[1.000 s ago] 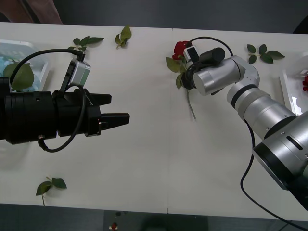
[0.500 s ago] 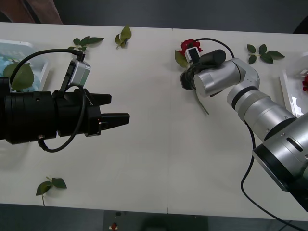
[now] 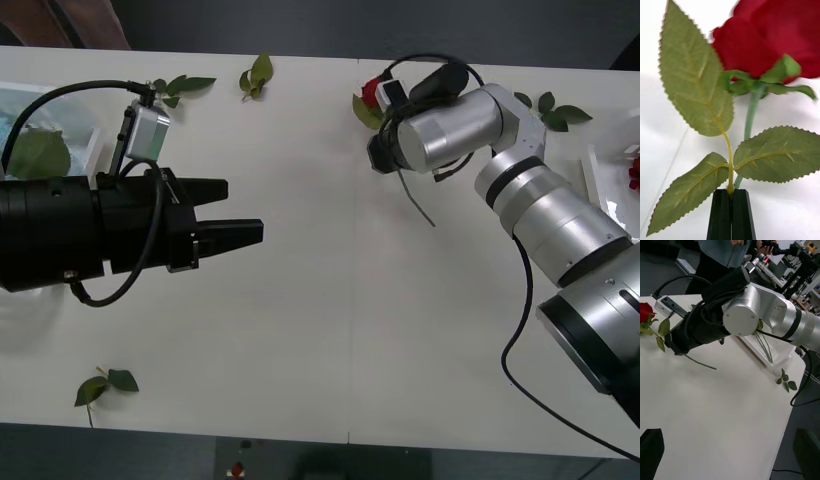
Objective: Put the red flowers into the right box and the blue flowers into the left box
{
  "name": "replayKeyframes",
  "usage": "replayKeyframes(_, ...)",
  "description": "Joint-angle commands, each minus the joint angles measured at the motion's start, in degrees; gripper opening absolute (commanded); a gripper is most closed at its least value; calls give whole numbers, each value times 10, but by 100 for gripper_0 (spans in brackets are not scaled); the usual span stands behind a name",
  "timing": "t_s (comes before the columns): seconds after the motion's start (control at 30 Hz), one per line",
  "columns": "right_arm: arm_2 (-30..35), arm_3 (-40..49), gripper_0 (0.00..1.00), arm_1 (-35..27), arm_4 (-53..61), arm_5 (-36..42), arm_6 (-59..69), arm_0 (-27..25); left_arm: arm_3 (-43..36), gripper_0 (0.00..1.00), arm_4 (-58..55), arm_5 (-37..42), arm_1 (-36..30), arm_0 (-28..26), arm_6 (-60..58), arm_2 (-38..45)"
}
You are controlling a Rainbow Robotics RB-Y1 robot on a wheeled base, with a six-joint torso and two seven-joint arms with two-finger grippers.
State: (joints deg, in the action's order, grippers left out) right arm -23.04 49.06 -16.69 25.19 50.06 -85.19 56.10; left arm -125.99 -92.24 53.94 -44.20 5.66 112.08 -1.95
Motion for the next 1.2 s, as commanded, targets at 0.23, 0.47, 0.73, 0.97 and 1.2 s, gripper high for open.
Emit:
replayKeyframes(0.23, 86, 180, 0, -50, 0, 181, 15, 5, -19, 100, -98, 63, -34, 10, 102, 73)
replayKeyframes(0.47, 179, 275, 0, -78, 6, 326, 10, 5, 13, 100, -130, 61, -48, 10, 173, 73)
replayKeyframes(0.73, 288, 326, 0, -122, 16, 470, -5, 5, 37, 100, -164, 62, -48, 10, 226, 66)
replayKeyframes(0.97, 375, 343, 0, -175, 16, 576, -24, -1, 37, 100, -165, 62, -49, 10, 226, 61)
replayKeyframes(1.2, 447, 451, 0, -213, 14, 599, -42, -100, 37, 100, -165, 62, -49, 10, 226, 61)
